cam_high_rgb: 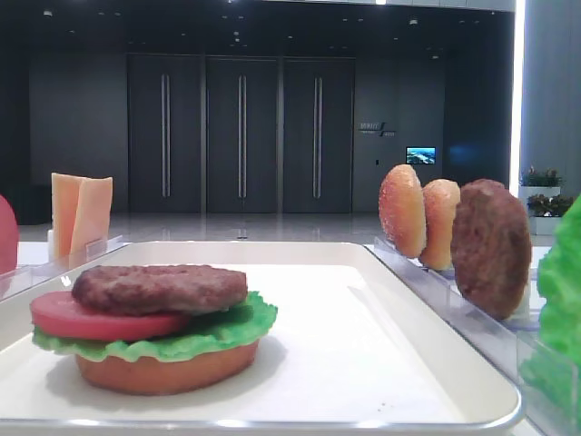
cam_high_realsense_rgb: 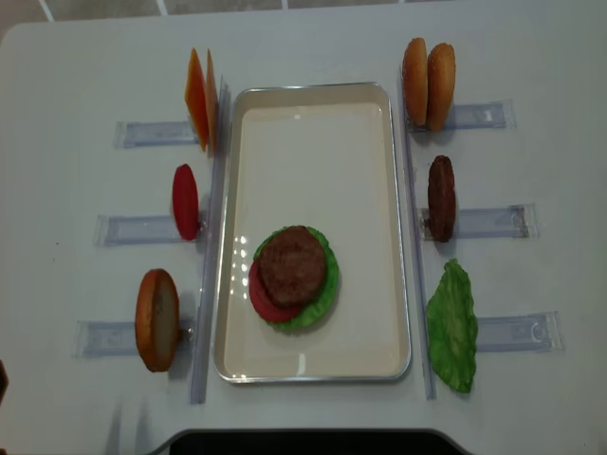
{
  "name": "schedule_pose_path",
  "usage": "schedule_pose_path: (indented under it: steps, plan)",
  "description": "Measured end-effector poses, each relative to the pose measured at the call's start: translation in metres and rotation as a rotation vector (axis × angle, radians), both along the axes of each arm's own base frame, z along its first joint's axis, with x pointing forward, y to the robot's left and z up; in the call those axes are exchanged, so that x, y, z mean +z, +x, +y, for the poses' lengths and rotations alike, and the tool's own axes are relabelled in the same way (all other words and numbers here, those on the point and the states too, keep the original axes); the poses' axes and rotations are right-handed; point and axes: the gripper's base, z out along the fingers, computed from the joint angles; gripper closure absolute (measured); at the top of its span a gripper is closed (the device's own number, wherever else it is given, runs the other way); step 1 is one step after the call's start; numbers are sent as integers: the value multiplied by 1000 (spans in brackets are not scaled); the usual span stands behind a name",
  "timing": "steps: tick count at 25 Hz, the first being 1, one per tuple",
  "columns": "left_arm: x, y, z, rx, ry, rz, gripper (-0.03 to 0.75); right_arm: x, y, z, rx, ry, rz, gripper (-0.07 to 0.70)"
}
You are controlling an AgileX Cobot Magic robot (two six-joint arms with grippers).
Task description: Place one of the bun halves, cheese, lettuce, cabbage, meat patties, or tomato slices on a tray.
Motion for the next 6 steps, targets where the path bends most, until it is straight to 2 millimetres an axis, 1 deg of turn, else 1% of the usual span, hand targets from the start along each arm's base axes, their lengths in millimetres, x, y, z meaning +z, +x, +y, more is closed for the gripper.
schedule_pose_path:
  steps: [6]
  plan:
    - [0,0,0,0,0,0,433,0,0,0,0,0,-1,356]
